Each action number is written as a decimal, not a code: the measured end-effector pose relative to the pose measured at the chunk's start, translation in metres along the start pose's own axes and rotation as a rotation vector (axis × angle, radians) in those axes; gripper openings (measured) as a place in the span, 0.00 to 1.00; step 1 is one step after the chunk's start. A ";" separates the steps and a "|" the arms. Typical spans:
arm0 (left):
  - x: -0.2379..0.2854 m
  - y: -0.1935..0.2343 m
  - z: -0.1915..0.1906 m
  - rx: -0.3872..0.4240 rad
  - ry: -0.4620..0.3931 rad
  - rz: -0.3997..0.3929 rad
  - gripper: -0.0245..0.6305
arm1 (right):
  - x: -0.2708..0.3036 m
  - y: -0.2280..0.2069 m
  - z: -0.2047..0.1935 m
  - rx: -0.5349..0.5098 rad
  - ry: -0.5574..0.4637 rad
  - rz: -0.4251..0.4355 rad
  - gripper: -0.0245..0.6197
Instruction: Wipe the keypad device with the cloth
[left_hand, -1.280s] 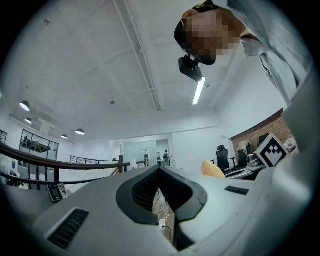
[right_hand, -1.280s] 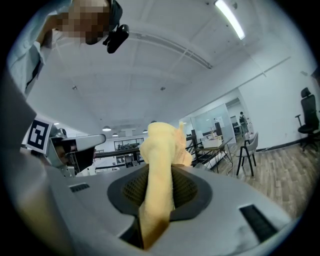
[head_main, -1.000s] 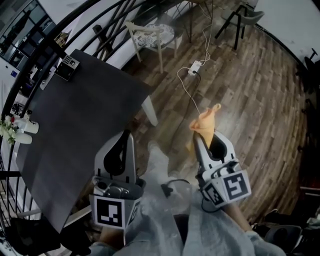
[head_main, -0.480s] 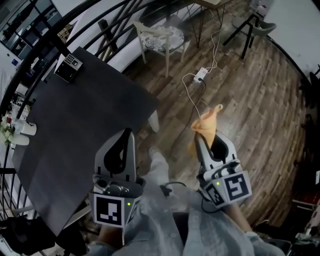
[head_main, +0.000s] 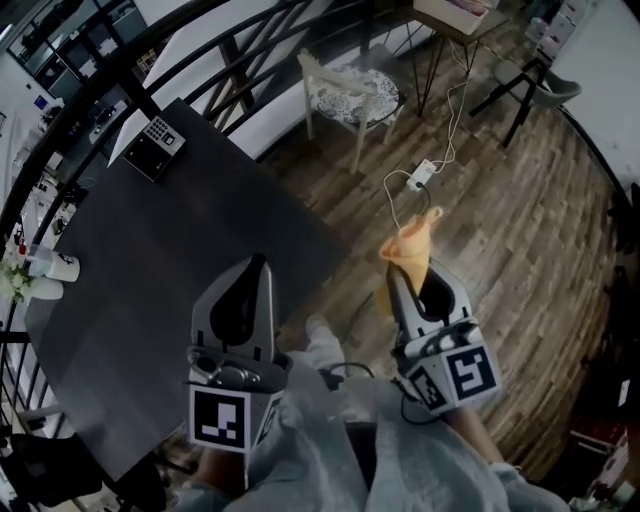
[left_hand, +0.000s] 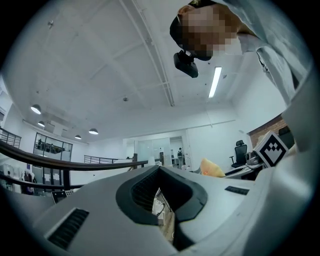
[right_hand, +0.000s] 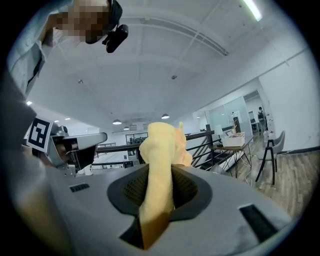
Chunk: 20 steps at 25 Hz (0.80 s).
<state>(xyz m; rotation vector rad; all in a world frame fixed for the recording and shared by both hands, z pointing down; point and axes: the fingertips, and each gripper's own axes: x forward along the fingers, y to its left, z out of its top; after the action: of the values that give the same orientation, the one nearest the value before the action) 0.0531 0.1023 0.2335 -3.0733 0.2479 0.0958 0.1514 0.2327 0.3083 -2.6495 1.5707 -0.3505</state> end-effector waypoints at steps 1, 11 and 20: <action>0.005 0.009 -0.001 -0.008 0.002 0.007 0.05 | 0.012 0.002 0.004 -0.001 -0.003 0.008 0.20; 0.028 0.091 -0.007 -0.015 -0.027 0.121 0.05 | 0.101 0.026 0.023 -0.045 0.012 0.099 0.20; 0.018 0.139 -0.027 -0.044 0.014 0.203 0.05 | 0.150 0.065 0.010 -0.063 0.077 0.198 0.20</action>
<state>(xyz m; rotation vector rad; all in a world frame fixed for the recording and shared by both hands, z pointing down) 0.0497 -0.0388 0.2522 -3.0841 0.5650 0.0892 0.1665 0.0693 0.3148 -2.5225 1.8782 -0.4040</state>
